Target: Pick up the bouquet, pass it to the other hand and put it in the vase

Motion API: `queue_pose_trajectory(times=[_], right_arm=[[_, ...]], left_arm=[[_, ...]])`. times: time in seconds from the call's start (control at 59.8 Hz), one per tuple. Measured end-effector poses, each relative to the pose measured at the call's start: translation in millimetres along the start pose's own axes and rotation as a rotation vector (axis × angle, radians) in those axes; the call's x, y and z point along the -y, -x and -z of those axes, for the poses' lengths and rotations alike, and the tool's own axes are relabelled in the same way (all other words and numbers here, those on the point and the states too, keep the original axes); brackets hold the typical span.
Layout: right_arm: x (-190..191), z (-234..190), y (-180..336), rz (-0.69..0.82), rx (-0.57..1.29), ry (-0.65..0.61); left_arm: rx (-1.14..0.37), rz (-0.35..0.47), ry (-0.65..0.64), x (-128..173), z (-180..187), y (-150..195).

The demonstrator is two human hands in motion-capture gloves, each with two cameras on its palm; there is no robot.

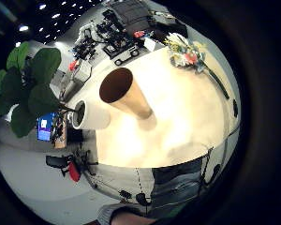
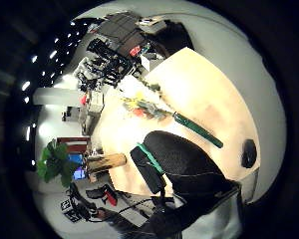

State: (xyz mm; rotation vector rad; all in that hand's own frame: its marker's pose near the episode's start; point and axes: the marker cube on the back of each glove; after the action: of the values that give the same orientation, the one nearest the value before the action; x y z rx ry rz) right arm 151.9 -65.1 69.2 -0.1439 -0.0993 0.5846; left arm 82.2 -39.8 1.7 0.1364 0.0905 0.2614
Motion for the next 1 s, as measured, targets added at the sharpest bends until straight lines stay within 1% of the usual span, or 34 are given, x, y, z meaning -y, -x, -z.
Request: queue_pose_trajectory(times=[0.033,0.05,0.1,0.134,0.201,0.267,0.334,0.401,0.434,0.485,0.518,0.568,0.602,0.685,0.719,0.752,0.785,0.835,0.869,0.902,0.969,1.003], right_arm=[[-1,-6,-3,-0.004,0.006,-0.104],[0,-11,-4,-0.003,0.01,-0.12],[4,-31,-6,0.01,0.023,-0.098],[7,-45,-7,0.011,0.026,-0.08],[8,-73,-12,-0.02,0.031,-0.036],[13,-102,-17,-0.063,0.057,-0.046],[14,-131,-13,0.009,0.107,-0.033],[15,-150,-16,-0.008,0.099,-0.028],[13,-162,-16,-0.004,0.097,0.003],[8,-182,-20,-0.068,0.073,0.065],[8,-191,-25,-0.125,0.048,0.07],[4,-201,-22,-0.084,0.036,0.112],[3,-207,-19,-0.053,0.028,0.121],[16,-215,-19,-0.062,-0.008,0.019],[15,-218,-18,-0.056,-0.014,0.02],[9,-222,-16,-0.034,-0.017,0.068],[5,-226,-15,-0.031,-0.026,0.101],[8,-230,-14,-0.029,-0.036,0.083],[10,-233,-13,-0.011,-0.022,0.066],[11,-235,-11,-0.012,0.005,0.059],[13,-235,-15,-0.092,0.015,0.024],[16,-234,-16,-0.1,0.022,-0.011]], left_arm=[[-0.042,-0.016,0.015,1,-4,-2],[-0.064,-0.025,0.021,2,-6,-4],[-0.106,-0.04,0.041,-2,-8,-8],[-0.108,-0.037,0.048,-4,-9,-8],[-0.062,-0.042,0.009,2,-18,-4],[-0.018,-0.048,-0.039,8,-26,-5],[-0.026,-0.052,-0.026,1,-25,-11],[-0.041,-0.058,-0.007,3,-30,-12],[-0.046,-0.066,-0.002,6,-33,-13],[-0.042,-0.065,0.0,6,-33,-13],[-0.042,-0.06,-0.001,-3,-25,-16],[-0.056,-0.039,0.023,-16,-14,-20],[-0.068,-0.013,0.063,-22,-12,-21],[-0.089,0.055,0.199,-31,-14,-20],[-0.096,0.068,0.23,-31,-16,-20],[-0.104,0.042,0.204,-27,-19,-20],[-0.109,-0.011,0.14,-21,-21,-19],[-0.114,-0.041,0.11,-12,-28,-15],[-0.115,-0.044,0.101,-6,-33,-13],[-0.115,-0.039,0.105,-9,-30,-14],[-0.106,0.022,0.183,-21,-24,-14],[-0.11,0.03,0.2,-22,-24,-14]])
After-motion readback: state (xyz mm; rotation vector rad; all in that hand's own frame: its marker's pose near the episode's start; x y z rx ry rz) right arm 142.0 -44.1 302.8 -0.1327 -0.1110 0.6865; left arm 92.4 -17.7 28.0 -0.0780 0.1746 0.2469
